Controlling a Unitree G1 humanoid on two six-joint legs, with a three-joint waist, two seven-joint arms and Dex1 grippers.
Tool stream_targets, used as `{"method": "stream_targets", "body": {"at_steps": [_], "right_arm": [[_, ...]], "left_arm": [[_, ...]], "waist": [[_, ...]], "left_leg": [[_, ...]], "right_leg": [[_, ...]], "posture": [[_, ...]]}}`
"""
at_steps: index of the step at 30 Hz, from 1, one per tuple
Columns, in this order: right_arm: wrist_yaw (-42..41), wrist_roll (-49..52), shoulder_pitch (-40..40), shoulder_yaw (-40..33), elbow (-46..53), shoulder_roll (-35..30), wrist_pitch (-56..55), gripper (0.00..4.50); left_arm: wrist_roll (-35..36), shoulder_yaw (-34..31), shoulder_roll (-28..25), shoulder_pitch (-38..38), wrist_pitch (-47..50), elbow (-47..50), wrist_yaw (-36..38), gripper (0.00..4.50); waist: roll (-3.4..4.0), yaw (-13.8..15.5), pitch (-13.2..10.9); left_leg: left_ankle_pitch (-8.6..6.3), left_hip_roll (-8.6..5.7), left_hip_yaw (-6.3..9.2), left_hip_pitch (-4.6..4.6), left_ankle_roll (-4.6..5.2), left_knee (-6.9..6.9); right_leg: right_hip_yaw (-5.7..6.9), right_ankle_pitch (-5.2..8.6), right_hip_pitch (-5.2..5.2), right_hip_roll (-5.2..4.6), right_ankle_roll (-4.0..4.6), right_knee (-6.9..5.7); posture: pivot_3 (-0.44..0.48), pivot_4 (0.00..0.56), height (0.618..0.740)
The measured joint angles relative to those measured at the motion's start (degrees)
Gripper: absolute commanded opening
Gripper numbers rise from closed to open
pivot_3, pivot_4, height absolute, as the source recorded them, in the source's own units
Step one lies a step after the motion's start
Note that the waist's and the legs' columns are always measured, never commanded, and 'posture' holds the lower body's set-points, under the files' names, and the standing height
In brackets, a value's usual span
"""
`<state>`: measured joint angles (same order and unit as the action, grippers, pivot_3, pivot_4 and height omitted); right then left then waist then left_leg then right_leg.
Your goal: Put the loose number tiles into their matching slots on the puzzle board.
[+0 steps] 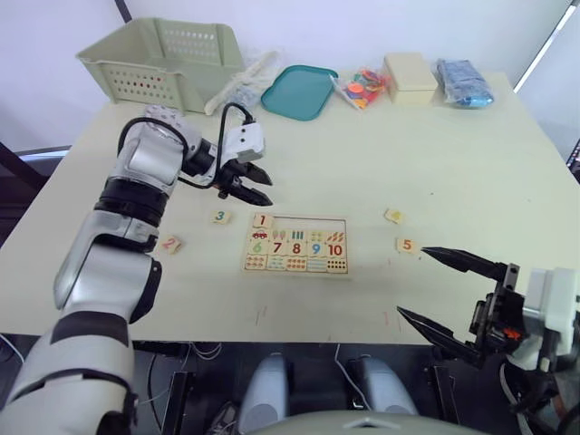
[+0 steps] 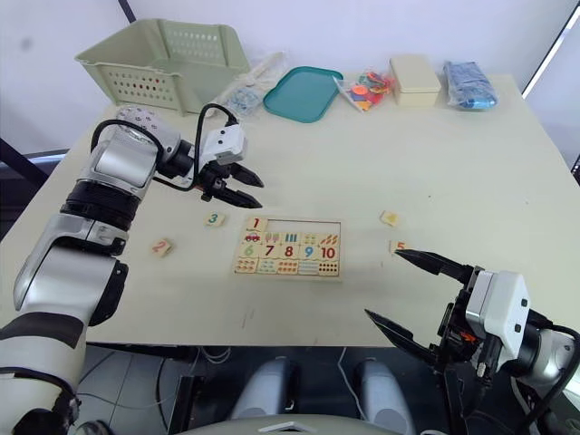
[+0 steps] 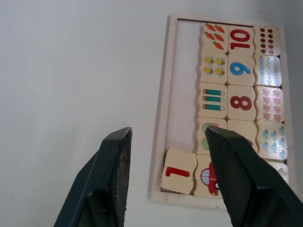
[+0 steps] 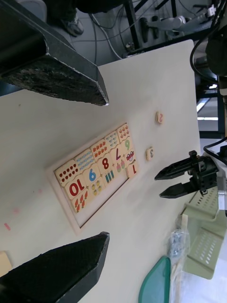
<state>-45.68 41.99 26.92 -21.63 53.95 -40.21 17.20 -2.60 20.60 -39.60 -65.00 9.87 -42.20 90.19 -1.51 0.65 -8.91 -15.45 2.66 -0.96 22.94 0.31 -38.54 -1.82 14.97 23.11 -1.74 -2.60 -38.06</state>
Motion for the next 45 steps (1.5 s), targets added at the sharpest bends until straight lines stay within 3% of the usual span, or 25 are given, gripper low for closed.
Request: {"method": "stream_targets", "body": {"at_steps": [5,9,10,11,45], "right_arm": [[-0.14,0.07,-1.03,0.00,-0.49,-0.13,0.05,4.50],[-0.17,0.04,-1.32,0.18,-0.63,-0.14,0.06,4.50],[-0.16,0.04,-1.27,0.30,-0.63,-0.14,0.06,4.50],[-0.16,0.04,-1.22,0.37,-0.63,-0.14,0.06,4.50],[0.83,-0.55,0.27,0.58,-0.52,0.60,0.05,4.50]], "left_arm": [[-0.09,-1.00,1.80,0.58,-8.77,-7.80,-1.09,2.63],[-0.76,-1.78,2.91,0.87,-13.38,-12.75,-2.79,0.92],[-1.15,-1.93,2.91,0.87,-14.38,-13.66,-3.16,0.28],[-1.54,-1.94,2.91,0.87,-14.96,-14.09,-3.29,0.03],[-9.23,-1.96,4.72,0.74,-20.81,-20.95,-7.54,0.03]], "waist": [[0.00,0.01,0.00],[0.00,0.00,0.00],[0.00,0.01,0.00],[0.00,0.00,0.00],[-0.01,0.00,0.01]], "left_leg": [[0.00,0.00,0.00,0.00,0.00,0.00],[0.00,0.00,0.00,0.01,0.00,0.00],[0.00,0.00,0.00,0.01,0.00,0.00],[0.00,0.00,0.00,0.01,0.00,0.00],[0.00,-0.01,0.00,0.01,0.00,0.00]], "right_leg": [[0.00,0.00,0.00,0.00,0.00,0.00],[0.00,0.00,0.00,0.00,0.00,0.00],[0.00,0.00,0.00,0.00,0.00,0.00],[0.00,0.00,0.00,0.00,0.00,0.00],[0.01,-0.01,0.00,0.00,0.00,-0.01]], "posture": [[0.000,0.150,0.740],[0.000,0.150,0.740],[0.000,0.150,0.740],[0.000,0.150,0.740],[0.000,0.150,0.740]]}}
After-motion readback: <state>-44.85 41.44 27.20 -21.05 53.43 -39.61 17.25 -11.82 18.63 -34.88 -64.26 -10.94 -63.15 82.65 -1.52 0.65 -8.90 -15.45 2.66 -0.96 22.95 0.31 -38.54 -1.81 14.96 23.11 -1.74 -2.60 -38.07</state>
